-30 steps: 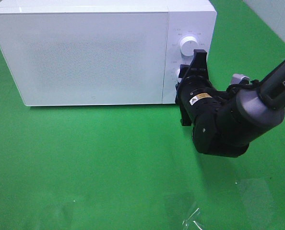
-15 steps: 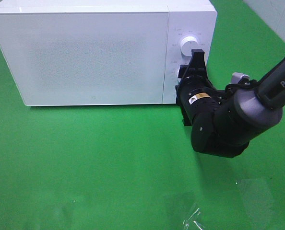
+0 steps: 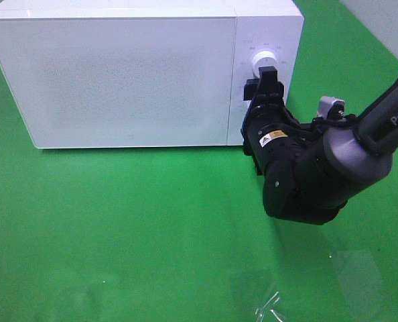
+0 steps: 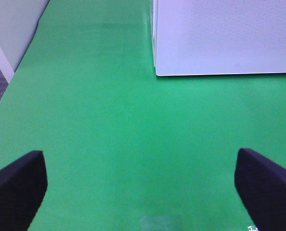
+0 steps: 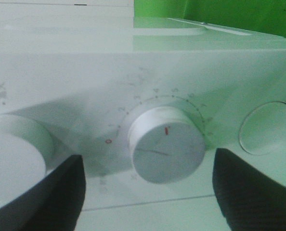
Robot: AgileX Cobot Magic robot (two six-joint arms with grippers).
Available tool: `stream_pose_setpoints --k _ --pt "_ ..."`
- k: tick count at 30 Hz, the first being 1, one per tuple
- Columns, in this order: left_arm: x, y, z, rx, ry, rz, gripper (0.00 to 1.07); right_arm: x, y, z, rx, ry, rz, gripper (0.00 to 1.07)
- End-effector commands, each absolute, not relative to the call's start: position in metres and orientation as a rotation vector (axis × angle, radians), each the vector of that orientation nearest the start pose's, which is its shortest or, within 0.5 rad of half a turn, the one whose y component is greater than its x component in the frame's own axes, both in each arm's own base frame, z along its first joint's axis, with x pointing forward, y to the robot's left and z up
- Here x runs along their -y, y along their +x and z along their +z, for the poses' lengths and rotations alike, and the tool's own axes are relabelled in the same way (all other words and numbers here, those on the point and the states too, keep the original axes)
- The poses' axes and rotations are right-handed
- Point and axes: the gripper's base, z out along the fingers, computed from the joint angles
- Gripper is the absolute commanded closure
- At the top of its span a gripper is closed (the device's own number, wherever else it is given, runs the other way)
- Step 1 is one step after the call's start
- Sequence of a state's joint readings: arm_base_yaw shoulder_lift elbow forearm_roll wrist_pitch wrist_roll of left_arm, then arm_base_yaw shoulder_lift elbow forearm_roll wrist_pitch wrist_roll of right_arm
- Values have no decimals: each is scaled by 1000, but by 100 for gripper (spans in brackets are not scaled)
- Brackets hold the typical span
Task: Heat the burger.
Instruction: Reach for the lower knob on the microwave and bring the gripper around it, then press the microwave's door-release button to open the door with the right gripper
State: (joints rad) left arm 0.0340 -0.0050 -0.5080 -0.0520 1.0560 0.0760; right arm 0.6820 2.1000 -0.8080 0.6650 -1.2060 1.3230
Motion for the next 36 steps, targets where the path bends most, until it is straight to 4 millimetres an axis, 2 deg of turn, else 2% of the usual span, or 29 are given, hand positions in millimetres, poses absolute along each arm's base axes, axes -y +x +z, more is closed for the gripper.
stream_pose_setpoints --k 1,5,7,12,13,16,17,19,20,21,22,23,24,25,26,27,28,30,31,36 --pt "4 -8 280 -1997 45 10 9 -189 306 122 -1294 1146 1227 36" --pt "4 -8 280 -1997 45 10 9 -192 293 117 -1375 1148 1215 36" --pt "4 -8 280 -1997 46 11 9 -192 283 123 -1465 1070 1197 36" --pt "4 -8 280 -1997 46 11 9 -191 275 133 -1533 978 1187 36" --pt "4 -8 280 -1997 46 11 9 -190 270 137 -1609 926 1147 36" --pt "4 -8 280 -1997 46 11 9 -189 266 141 -1673 877 1103 36" --pt "4 -8 280 -1997 46 11 9 -189 263 143 -1761 799 1030 36" --pt "4 -8 280 -1997 46 11 9 -189 261 145 -1790 761 1003 36" --pt "4 -8 280 -1997 46 11 9 -189 259 148 -1865 654 924 36" --pt "4 -8 280 -1997 46 11 9 -189 259 148 -1865 654 924 36" --pt "4 -8 280 -1997 46 11 9 -190 256 152 -1927 551 861 36" --pt "4 -8 280 -1997 46 11 9 -190 256 152 -1927 551 861 36" --pt "4 -8 280 -1997 46 11 9 -190 253 156 -1976 454 805 36" --pt "4 -8 280 -1997 46 11 9 -190 253 156 -1976 454 805 36" --pt "4 -8 280 -1997 46 11 9 -188 250 162 -2014 342 744 36" --pt "4 -8 280 -1997 46 11 9 -188 250 162 -2014 342 744 36" --pt "4 -8 280 -1997 46 11 9 -184 249 168 -2052 256 690 36" --pt "4 -8 280 -1997 46 11 9 -182 249 171 -2066 227 671 36" --pt "4 -8 280 -1997 46 11 9 -176 248 179 -2081 135 623 36" --pt "4 -8 280 -1997 46 11 9 -163 244 195 -2123 -18 547 36"
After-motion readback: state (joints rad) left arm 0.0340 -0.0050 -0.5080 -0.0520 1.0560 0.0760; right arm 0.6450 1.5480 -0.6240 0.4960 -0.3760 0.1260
